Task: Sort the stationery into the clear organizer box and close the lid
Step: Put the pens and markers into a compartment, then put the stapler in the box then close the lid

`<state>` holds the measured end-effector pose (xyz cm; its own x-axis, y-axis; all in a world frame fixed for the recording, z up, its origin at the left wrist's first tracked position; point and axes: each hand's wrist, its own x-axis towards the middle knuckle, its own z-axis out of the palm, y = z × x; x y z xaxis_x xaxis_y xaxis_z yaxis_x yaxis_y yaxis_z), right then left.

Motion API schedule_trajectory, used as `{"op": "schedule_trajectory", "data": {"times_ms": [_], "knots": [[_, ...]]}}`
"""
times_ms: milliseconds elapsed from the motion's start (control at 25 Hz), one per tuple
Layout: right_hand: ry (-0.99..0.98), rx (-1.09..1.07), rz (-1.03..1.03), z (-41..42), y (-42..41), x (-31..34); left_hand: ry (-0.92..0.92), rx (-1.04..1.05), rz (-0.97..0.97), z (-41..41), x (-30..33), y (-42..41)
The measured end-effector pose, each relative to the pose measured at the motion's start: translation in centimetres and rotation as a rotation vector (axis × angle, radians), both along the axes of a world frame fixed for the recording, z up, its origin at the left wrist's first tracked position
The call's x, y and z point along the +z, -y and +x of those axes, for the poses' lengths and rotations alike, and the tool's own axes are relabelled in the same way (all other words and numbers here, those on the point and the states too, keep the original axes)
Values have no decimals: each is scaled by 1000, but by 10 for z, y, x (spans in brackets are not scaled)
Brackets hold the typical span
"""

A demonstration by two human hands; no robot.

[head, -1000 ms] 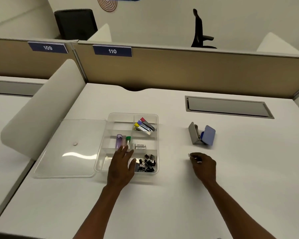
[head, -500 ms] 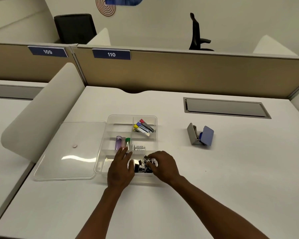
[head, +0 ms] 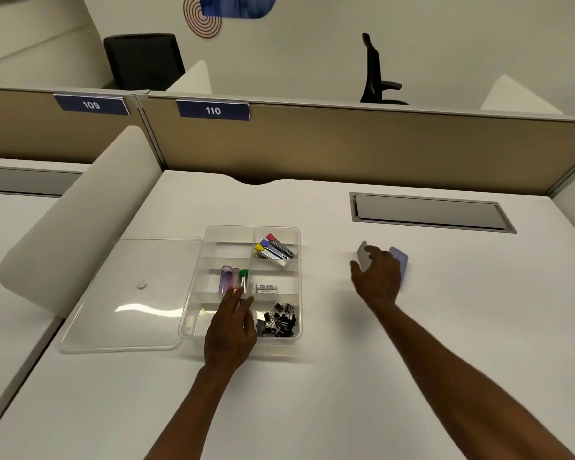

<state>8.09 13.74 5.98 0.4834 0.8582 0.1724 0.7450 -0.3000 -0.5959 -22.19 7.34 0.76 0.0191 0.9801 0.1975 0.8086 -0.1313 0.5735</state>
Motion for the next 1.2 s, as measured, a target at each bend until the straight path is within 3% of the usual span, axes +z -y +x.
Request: {"op": "schedule_trajectory", "data": {"times_ms": [240, 440, 640, 920, 1080, 1200], "knots": [[275, 72, -234, 28, -23, 6, 7, -20, 44, 0, -2, 0], [215, 84, -264, 16, -24, 8, -9, -26, 70, 0, -5, 0], [-34, 44, -242, 1, -25, 4, -8, -34, 67, -1, -7, 0], [-845, -124, 74, -35, -15, 21, 88, -35, 2, -4, 2, -4], [-1065, 86, 106, -62, -6, 37, 315, 11, -2, -2, 25, -13], [-1089, 295, 49, -79, -7, 49, 538, 32, -44, -6, 53, -29]]}}
